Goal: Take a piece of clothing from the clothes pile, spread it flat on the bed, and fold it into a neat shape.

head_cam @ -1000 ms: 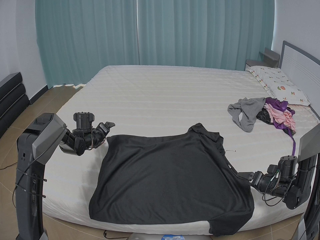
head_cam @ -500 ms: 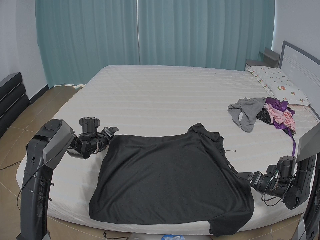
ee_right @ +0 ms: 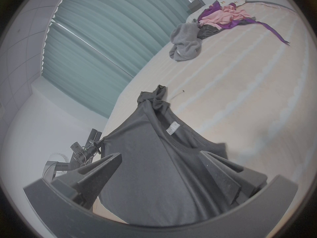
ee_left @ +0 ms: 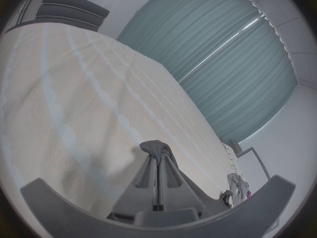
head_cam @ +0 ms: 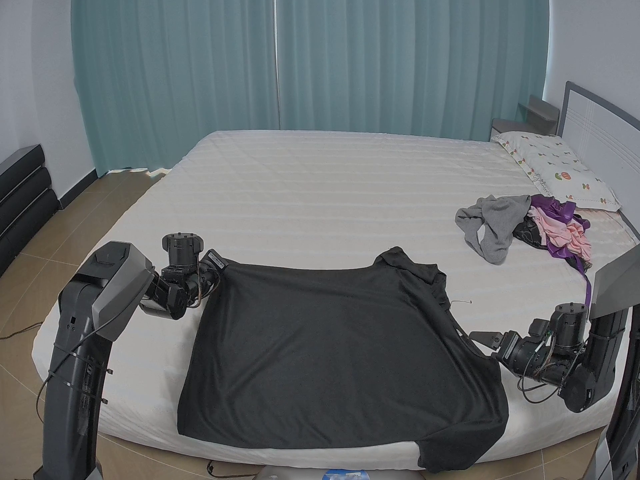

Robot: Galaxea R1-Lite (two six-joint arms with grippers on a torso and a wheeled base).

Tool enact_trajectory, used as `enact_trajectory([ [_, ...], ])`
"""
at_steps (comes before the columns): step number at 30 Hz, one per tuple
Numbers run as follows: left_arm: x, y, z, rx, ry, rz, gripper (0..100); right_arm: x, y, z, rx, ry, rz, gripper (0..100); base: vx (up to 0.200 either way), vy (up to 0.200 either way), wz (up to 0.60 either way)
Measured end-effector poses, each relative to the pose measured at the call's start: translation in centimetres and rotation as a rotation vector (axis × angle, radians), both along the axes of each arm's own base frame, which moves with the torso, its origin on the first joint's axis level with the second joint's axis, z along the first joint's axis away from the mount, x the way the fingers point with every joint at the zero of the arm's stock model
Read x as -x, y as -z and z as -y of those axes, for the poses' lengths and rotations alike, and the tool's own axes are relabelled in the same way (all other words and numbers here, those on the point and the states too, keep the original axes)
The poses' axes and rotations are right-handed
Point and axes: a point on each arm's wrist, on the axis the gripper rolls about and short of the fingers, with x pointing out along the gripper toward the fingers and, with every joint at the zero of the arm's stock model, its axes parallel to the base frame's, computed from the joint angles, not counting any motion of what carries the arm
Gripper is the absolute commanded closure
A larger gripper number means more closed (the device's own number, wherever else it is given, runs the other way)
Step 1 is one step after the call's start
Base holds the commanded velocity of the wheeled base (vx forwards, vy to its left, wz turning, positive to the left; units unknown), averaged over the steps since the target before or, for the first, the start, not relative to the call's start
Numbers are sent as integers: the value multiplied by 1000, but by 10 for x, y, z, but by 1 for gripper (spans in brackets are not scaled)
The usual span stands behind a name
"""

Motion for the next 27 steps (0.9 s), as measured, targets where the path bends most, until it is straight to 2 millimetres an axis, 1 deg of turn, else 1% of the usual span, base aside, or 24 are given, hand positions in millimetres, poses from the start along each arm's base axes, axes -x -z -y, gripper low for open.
enact_trajectory([
  [3,-1,-1,1,-5,-11,14,100,-14,0,-4,-3,-10,36,0,0,0,0],
  [8,-2,-6,3,-25,-14,32,100,-44,1,-11,-5,-22,64,0,0,0,0],
  [14,-3,-14,4,-65,-3,57,100,-94,1,-19,6,-12,64,0,0,0,0],
  [24,-5,-36,1,-97,-3,79,100,-182,-6,-42,39,24,80,0,0,0,0],
  [27,-6,-43,0,-102,-5,84,100,-203,-7,-48,50,37,77,0,0,0,0],
])
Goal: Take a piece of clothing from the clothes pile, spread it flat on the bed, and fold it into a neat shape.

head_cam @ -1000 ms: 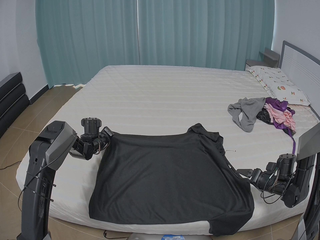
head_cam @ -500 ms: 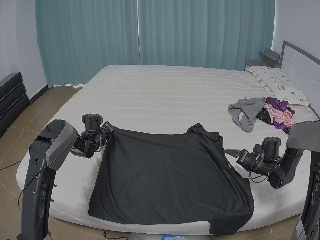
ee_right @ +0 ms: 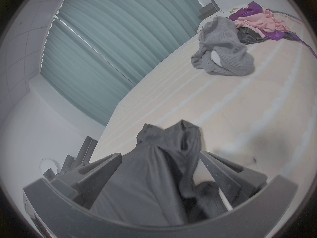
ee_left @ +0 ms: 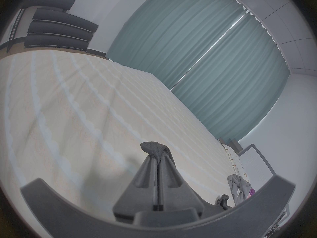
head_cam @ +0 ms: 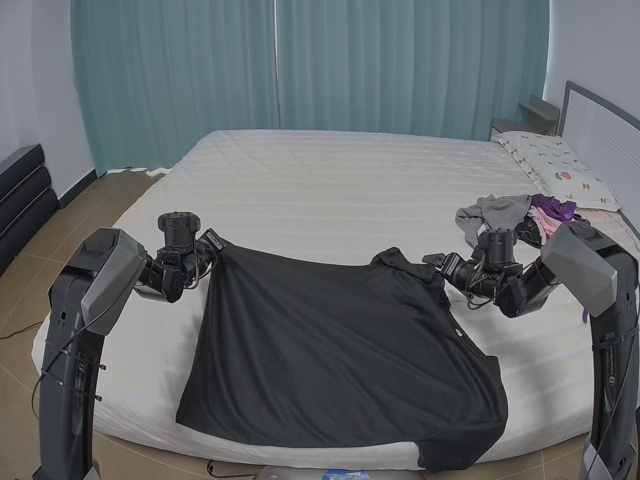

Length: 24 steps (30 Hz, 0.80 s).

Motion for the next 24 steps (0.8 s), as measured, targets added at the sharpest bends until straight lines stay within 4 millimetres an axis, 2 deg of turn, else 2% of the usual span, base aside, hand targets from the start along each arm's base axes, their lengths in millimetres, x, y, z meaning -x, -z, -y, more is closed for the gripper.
enact_trajectory([
  [4,0,-10,-1,-16,2,8,100,-25,4,-8,15,17,-14,0,0,0,0],
  [10,1,-21,-5,-48,5,7,100,-48,20,-14,32,34,-42,0,0,0,0],
  [18,1,-24,-5,-55,5,10,100,-64,37,-12,47,57,-74,0,0,0,0],
  [24,1,-20,-5,-56,6,0,100,-69,37,-8,44,69,-63,0,0,0,0],
])
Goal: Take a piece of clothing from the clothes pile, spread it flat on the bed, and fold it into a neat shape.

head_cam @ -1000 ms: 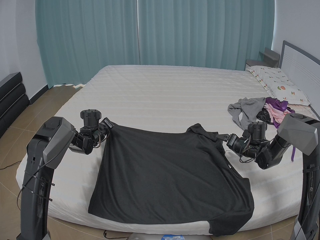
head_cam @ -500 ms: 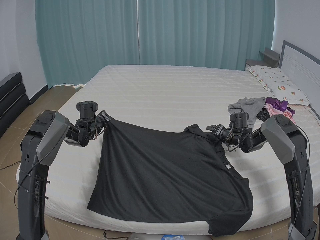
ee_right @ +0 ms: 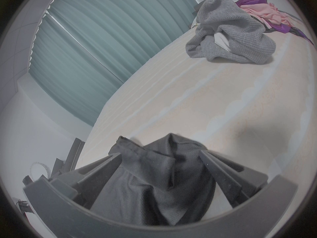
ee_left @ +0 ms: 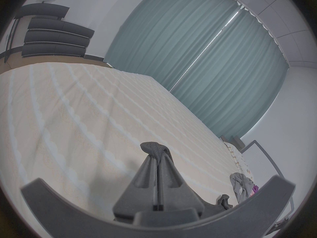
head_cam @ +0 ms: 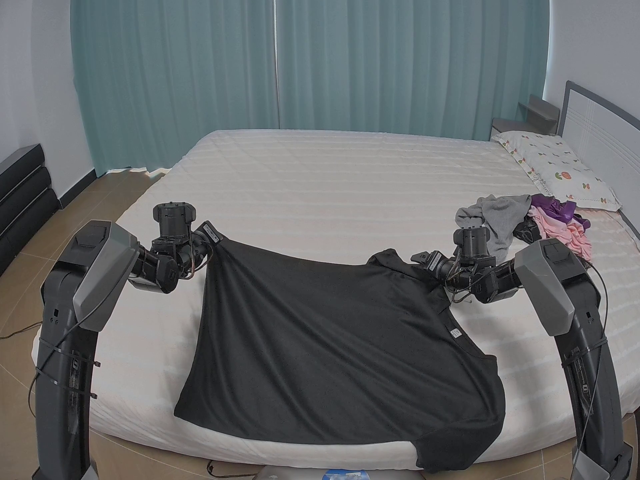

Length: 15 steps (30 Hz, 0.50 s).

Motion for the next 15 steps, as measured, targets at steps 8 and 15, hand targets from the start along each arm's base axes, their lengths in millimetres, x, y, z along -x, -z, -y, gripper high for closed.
enact_trajectory([
  [8,0,1,-2,0,-5,-4,100,-2,-12,14,-3,29,-20,0,0,0,0],
  [15,-1,2,-10,-3,-32,-4,100,4,-7,10,-2,19,-74,0,0,0,0],
])
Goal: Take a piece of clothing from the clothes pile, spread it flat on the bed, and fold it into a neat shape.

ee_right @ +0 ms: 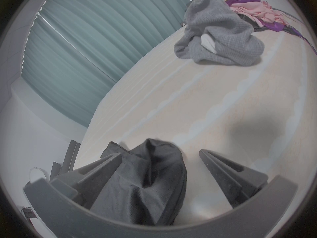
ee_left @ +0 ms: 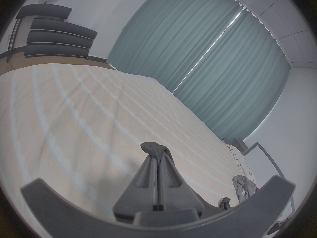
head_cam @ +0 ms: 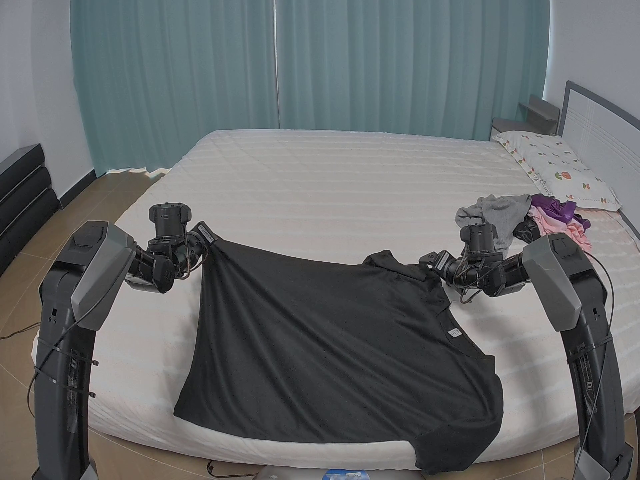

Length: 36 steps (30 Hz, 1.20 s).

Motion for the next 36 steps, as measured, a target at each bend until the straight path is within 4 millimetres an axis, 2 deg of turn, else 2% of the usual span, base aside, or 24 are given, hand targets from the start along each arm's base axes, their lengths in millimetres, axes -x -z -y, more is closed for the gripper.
enact_trajectory([
  [3,0,2,-3,0,-8,-3,100,3,5,-5,4,-10,-20,0,0,0,0],
  [4,0,2,-3,0,-9,-5,100,4,7,-6,5,-13,-26,100,0,0,0],
  [13,-1,9,-4,-1,-11,-16,100,4,12,-15,1,-29,-22,100,0,0,0],
  [22,-6,10,-4,-2,-14,1,100,-9,-7,-3,-53,35,97,100,0,0,0],
  [31,-14,13,-4,0,-17,31,100,-23,-37,6,-59,81,265,100,0,0,0],
  [36,-20,16,-4,-3,-28,49,100,-26,-38,7,-50,97,288,100,0,0,0],
])
